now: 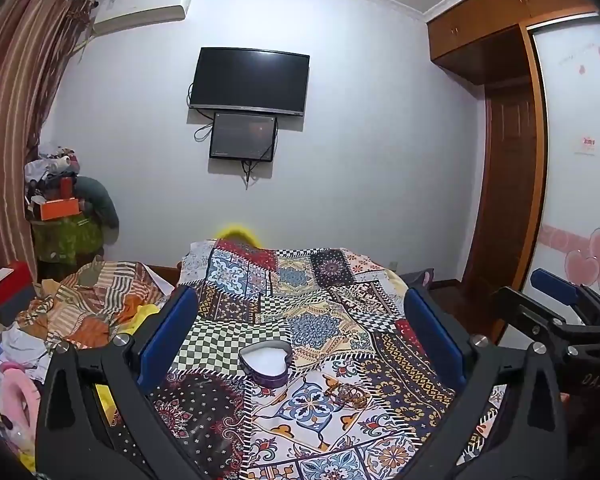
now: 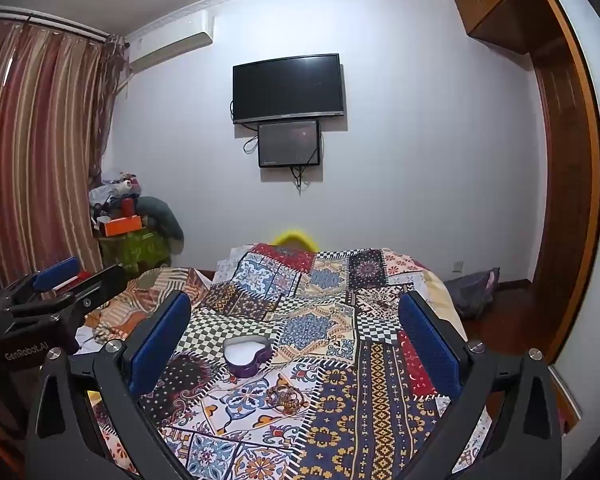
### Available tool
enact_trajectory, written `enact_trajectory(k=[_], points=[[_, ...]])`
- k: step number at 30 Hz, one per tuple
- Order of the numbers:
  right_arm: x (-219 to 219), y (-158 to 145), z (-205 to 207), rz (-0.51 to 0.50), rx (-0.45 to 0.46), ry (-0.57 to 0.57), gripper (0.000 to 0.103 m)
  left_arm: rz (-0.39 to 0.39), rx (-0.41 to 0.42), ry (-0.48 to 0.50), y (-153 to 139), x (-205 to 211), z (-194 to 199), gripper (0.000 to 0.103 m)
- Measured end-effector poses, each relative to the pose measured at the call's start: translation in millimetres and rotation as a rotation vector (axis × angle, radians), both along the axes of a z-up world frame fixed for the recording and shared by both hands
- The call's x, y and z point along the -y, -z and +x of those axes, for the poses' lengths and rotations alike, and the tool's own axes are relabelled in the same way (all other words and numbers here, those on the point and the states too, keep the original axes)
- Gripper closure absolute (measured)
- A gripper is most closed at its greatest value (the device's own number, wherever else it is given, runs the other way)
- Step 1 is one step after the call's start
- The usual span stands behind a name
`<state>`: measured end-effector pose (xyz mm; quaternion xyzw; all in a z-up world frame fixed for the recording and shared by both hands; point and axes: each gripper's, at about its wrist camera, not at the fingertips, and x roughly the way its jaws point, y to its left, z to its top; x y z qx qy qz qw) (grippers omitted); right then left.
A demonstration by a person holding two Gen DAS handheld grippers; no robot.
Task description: Organize jewelry
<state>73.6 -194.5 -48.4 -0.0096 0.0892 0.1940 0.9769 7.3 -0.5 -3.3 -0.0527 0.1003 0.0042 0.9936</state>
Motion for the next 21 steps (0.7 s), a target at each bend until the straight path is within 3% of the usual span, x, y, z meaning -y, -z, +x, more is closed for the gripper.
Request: enact_trajectory(k=[21], points=[[-1.6, 8.2, 4.9, 0.0, -0.005, 0.001, 0.0, -0.005, -0.007, -0.01, 8.2, -5.6, 0.0, 0.0]])
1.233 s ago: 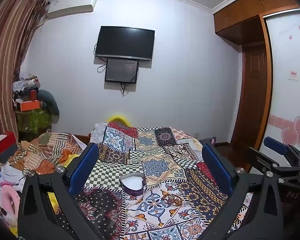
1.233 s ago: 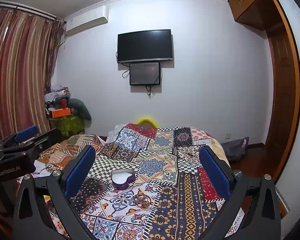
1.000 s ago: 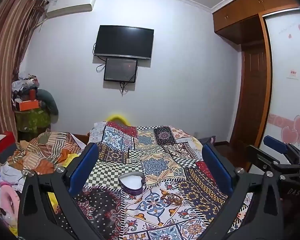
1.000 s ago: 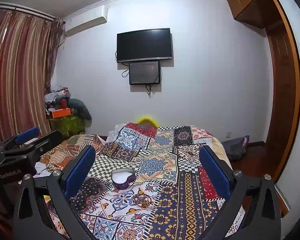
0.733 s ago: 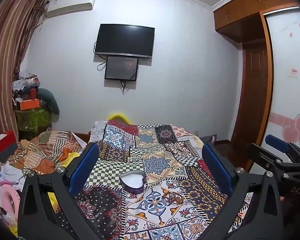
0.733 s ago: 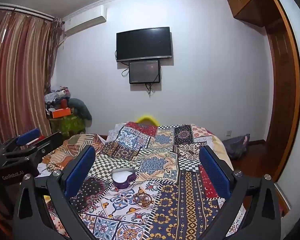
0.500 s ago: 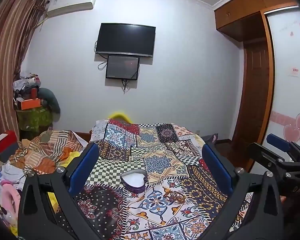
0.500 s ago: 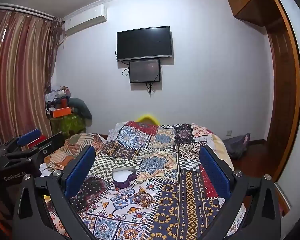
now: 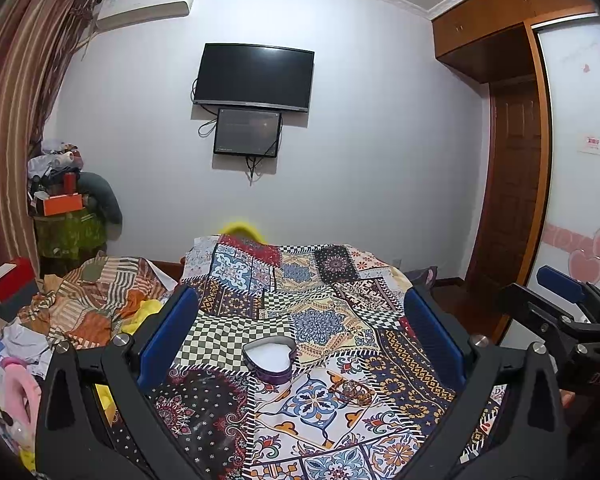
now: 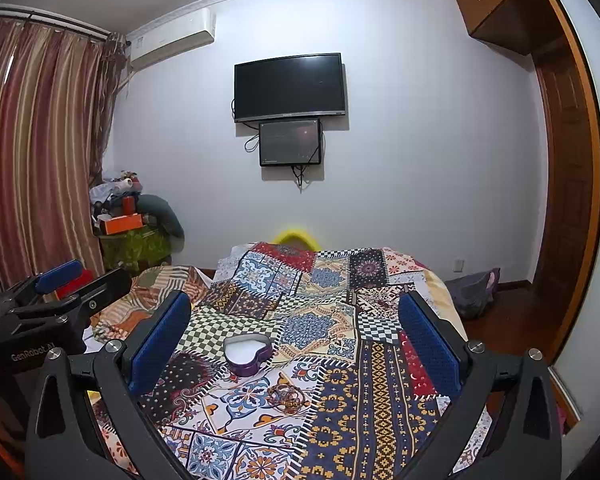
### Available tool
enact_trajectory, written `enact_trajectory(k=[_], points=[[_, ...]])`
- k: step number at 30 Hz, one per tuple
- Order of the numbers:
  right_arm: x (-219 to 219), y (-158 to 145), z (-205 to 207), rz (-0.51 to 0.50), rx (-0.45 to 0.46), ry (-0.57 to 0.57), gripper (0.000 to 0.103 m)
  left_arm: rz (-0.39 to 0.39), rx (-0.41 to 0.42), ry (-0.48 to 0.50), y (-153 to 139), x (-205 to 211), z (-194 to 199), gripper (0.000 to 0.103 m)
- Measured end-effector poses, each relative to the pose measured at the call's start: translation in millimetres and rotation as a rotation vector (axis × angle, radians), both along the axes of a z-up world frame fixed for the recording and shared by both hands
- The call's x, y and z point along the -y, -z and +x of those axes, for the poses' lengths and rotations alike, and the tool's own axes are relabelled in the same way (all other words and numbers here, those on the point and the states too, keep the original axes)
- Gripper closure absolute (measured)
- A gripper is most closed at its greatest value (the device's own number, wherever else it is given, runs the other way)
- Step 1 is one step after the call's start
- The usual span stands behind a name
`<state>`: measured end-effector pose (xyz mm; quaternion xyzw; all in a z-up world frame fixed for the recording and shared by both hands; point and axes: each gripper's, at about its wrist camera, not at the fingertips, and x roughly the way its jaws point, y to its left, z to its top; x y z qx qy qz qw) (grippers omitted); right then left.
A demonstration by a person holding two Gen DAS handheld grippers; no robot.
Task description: Organize jewelry
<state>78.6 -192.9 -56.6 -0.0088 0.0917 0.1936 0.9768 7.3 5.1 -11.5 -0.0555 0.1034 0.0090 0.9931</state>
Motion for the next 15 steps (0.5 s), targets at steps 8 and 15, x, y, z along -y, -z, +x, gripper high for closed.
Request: enact_trajectory(k=[8, 15], points=[[-0.9, 1.3, -0.1, 0.001, 0.001, -0.004, 0.0, -0.001, -0.001, 0.001, 0.4, 0.0, -0.3, 0.0], [-1.0, 0.8, -0.7, 0.001, -0.001, -0.005, 0.0, 0.002, -0.001, 0.0, 1.5, 0.8, 0.7, 0.0]])
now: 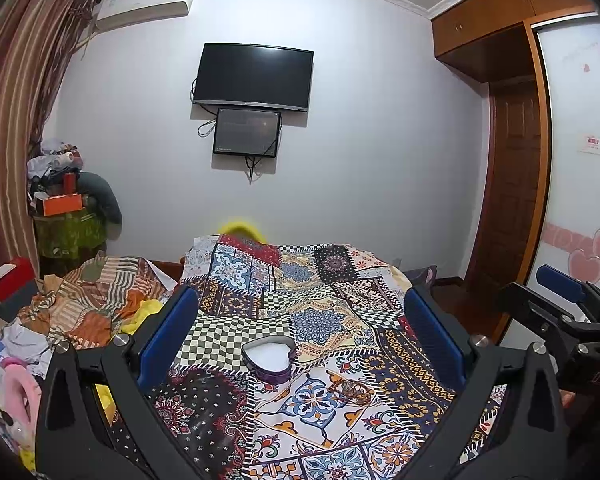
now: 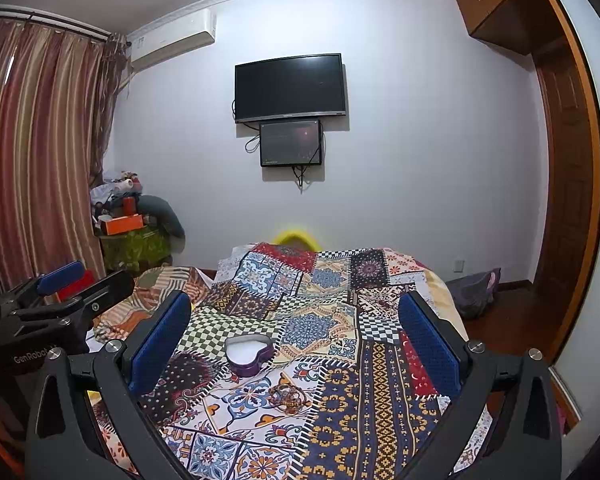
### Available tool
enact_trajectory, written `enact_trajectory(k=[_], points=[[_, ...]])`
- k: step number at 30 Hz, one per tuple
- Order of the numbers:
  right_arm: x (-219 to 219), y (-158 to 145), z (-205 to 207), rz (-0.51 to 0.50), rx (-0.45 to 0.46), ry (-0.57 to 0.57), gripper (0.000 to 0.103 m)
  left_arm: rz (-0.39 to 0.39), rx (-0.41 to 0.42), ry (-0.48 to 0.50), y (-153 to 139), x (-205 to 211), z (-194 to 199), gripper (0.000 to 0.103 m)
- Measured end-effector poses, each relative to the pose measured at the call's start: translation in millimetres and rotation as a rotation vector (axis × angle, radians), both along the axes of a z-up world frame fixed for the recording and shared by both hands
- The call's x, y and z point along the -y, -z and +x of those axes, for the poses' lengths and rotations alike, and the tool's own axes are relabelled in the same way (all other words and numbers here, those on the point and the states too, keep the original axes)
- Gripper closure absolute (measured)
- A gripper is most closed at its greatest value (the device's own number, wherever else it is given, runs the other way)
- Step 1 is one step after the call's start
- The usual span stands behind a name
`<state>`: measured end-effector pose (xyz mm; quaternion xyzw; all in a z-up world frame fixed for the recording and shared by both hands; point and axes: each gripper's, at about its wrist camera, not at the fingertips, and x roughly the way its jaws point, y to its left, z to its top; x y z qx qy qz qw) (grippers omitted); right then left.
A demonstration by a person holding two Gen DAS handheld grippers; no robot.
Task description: Organize jewelry
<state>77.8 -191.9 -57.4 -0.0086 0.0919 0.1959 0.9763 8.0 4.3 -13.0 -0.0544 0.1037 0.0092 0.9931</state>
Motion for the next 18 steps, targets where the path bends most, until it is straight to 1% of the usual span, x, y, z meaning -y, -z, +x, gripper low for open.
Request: enact_trajectory(k=[18], points=[[0.7, -3.6, -1.9, 0.002, 0.001, 0.0, 0.0, 0.014, 0.006, 0.003, -2.8, 5.9, -1.5, 0.0]])
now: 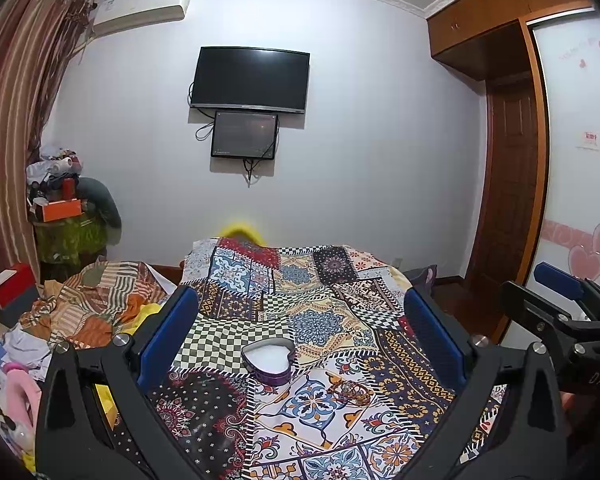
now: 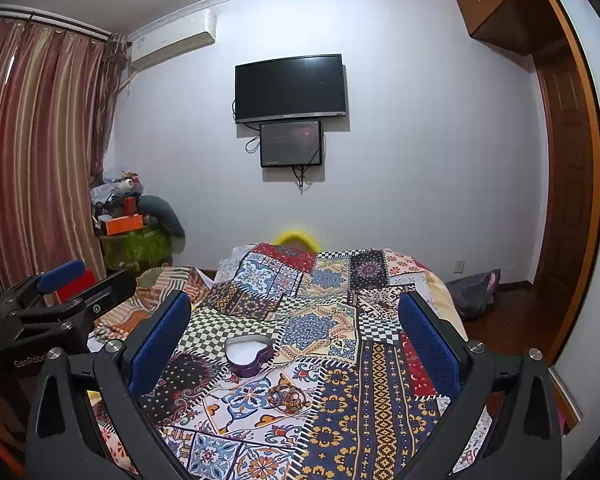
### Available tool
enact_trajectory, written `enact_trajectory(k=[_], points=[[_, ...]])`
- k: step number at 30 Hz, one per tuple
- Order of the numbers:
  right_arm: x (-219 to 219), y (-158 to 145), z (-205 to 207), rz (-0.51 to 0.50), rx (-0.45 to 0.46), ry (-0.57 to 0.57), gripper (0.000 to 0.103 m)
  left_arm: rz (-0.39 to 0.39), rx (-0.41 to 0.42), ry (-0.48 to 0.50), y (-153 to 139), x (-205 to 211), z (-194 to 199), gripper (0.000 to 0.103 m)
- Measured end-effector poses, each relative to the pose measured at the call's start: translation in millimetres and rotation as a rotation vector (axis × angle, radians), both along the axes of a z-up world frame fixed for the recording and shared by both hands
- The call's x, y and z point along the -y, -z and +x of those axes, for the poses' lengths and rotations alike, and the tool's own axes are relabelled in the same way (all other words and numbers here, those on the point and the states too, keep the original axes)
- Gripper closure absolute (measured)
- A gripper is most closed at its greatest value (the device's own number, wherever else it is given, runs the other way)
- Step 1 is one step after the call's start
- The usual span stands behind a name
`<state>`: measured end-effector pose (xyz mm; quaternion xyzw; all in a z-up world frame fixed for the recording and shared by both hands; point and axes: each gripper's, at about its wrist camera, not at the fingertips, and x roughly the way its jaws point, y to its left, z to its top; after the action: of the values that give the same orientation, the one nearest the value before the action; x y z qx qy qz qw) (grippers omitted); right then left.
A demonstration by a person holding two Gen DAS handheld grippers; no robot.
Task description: Organize jewelry
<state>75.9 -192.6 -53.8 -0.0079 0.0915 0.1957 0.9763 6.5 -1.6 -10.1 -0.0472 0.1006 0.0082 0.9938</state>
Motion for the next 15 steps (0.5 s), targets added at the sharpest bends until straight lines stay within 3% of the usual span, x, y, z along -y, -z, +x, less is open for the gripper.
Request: enact_trajectory(k=[15], points=[[3.4, 2.0, 5.3, 0.006, -0.007, 0.008, 0.0, -0.002, -0.009, -0.003, 2.4, -0.4, 6.7, 0.0]])
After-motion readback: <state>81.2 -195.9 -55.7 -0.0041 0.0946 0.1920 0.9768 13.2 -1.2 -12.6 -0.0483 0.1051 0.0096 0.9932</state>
